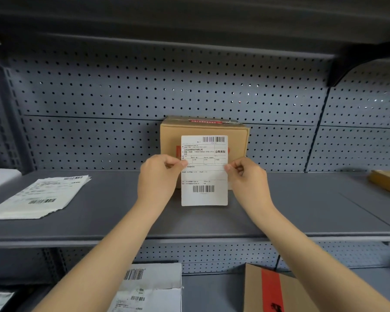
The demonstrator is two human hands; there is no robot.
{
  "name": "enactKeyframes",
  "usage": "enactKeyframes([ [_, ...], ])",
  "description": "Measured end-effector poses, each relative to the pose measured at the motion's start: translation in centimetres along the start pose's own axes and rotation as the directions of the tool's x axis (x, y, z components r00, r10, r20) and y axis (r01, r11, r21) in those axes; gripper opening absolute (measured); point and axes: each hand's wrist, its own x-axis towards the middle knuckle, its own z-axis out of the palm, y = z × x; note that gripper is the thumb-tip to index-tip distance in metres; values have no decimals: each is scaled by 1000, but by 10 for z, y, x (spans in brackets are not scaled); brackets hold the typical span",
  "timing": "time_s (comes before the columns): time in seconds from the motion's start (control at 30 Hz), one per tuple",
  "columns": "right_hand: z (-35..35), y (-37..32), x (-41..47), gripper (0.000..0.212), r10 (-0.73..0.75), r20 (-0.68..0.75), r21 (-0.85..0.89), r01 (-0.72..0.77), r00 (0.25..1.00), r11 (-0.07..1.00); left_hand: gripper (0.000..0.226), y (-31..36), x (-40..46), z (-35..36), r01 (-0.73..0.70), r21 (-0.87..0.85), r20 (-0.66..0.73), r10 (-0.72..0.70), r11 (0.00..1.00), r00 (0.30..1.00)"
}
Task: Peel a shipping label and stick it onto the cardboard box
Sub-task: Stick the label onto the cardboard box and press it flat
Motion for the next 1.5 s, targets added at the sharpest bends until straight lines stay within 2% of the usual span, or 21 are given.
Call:
enactKeyframes([
  [0.6, 18, 16, 29, 16, -7, 0, -145, 7, 1000, 989, 17, -9, 27, 30, 6, 132, -69, 3, 991, 998],
  [1.37, 32, 26, 46, 19, -72, -22, -231, 65, 997, 971, 22, -12, 41, 40, -75, 392, -112, 128, 917, 985],
  [1.47, 23, 25, 48, 28, -70, -22, -313, 59, 997, 948, 26, -11, 39, 32, -97, 422, -74, 141, 902, 987],
  [1.5, 20, 26, 48, 31, -117, -41, -366, 93, 992, 926, 25, -9, 37, 28, -130, 425, -63, 173, 896, 983],
])
